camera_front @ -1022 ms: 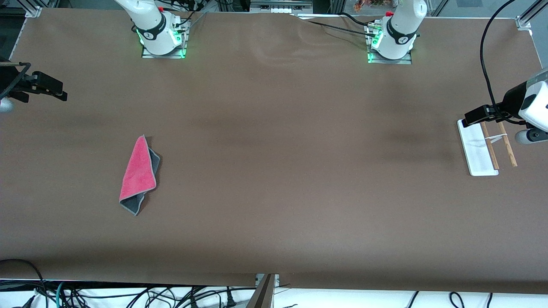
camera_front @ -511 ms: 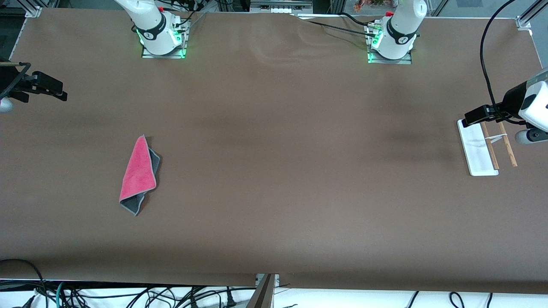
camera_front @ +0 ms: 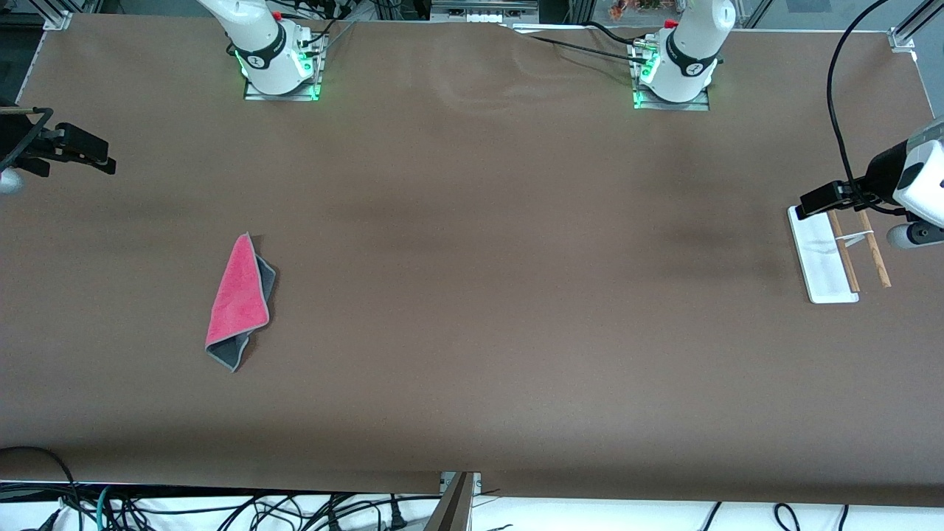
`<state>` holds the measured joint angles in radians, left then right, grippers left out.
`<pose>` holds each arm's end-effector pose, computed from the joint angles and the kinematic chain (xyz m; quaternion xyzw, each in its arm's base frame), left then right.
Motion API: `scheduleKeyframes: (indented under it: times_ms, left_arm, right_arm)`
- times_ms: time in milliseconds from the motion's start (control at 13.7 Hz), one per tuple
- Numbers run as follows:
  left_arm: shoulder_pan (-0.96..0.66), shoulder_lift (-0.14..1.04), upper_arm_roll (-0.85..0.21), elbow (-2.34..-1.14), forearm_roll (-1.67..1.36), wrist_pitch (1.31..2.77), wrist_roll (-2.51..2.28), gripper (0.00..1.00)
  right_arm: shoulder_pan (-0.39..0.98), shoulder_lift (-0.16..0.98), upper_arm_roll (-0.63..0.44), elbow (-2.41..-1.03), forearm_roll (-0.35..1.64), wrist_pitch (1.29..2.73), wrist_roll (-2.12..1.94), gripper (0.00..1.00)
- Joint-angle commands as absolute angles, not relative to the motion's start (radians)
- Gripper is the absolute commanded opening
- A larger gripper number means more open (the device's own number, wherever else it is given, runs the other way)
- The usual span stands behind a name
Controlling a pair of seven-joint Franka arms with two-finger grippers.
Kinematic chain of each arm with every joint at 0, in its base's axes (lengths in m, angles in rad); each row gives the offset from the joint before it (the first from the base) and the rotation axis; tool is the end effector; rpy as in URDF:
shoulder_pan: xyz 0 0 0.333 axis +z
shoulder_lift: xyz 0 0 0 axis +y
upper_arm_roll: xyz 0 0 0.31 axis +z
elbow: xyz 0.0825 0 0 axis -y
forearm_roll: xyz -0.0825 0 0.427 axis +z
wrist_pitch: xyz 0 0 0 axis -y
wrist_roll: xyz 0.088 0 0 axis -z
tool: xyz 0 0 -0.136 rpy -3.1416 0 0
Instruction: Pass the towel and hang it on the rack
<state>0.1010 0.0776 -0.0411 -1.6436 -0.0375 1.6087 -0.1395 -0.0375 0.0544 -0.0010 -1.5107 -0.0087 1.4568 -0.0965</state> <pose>0.6122 0.0324 0.5084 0.9931 0.1011 -0.0569 0.0180 0.5980 -0.0243 0.5783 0.9981 0.0287 -0.0543 0.0007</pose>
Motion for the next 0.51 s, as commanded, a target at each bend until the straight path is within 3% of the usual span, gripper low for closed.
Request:
scheduleKeyframes:
  times_ms: [0, 438]
  left_arm:
    - [0.106, 0.089, -0.041, -1.621, -0.057, 1.594, -0.123, 1.0]
    - [0.106, 0.089, -0.041, -1.621, -0.057, 1.592, -0.123, 1.0]
  right_arm:
    - [-0.049, 0.055, 0.006, -1.499, -0.009, 1.462, -0.112, 1.0]
    - [-0.049, 0.07, 0.008, -1.499, -0.014, 1.473, -0.114, 1.0]
